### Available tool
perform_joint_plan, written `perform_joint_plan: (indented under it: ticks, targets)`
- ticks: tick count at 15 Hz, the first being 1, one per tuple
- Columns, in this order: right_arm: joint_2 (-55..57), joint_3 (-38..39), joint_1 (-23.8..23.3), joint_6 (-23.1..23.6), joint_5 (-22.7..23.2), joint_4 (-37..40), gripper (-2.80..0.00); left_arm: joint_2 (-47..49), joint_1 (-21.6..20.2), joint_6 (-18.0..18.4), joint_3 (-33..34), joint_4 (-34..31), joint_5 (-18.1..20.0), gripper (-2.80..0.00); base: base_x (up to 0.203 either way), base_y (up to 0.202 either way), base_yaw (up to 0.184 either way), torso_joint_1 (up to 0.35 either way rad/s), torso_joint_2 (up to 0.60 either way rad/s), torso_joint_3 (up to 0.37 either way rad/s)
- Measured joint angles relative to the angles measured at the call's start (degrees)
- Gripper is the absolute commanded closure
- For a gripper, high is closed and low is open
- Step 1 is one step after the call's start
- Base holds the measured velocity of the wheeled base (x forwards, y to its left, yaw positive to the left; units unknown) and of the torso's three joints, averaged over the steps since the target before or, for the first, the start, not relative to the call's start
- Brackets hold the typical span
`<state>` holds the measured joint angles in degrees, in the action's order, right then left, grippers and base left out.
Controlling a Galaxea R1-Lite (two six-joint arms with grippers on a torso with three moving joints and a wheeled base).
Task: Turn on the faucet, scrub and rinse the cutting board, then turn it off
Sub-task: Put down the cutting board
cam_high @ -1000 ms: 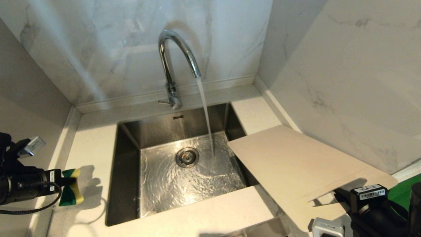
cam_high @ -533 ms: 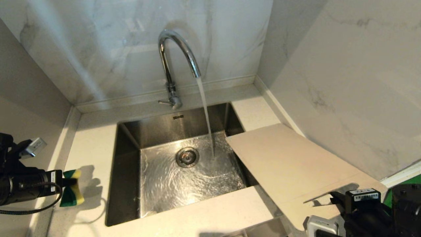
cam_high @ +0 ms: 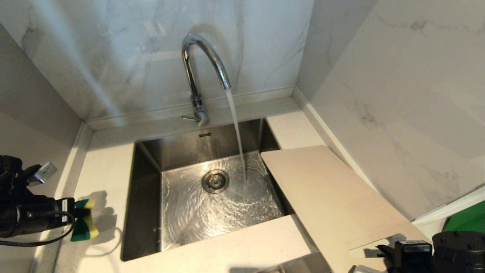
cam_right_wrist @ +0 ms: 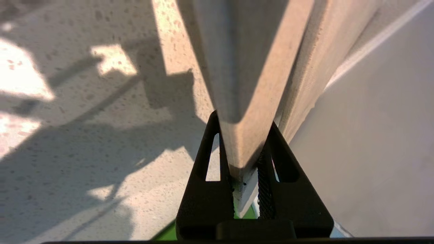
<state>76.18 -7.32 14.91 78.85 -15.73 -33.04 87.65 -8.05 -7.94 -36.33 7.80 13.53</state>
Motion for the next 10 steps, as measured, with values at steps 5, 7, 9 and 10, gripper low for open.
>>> perform_joint_plan:
  ticks: [5,7,9,10]
  targets:
    - [4.6,-0.6,0.3,0.0,0.9,-1.4,0.0,0.3,0.0,-0.1,0.0,0.3,0.0,0.0,0.0,0.0,0.0,0.0,0.0,0.0]
    - [6.7,-0.6,0.6,-0.1,1.2,-4.1,0.0,0.3,0.0,-0.1,0.2,1.4,-0.1,0.0,0.0,0.0,0.0,0.0,0.0,0.0]
    - [7.9,-0.6,1.1,-0.5,1.3,-4.6,0.0,0.4,0.0,-0.9,0.2,1.6,0.0,0.0,0.0,0.0,0.0,0.0,0.0,0.0]
    - [8.3,-0.5,1.2,-0.7,1.3,-4.6,0.0,0.4,0.0,-1.0,0.2,1.6,0.0,0.0,0.0,0.0,0.0,0.0,0.0,0.0]
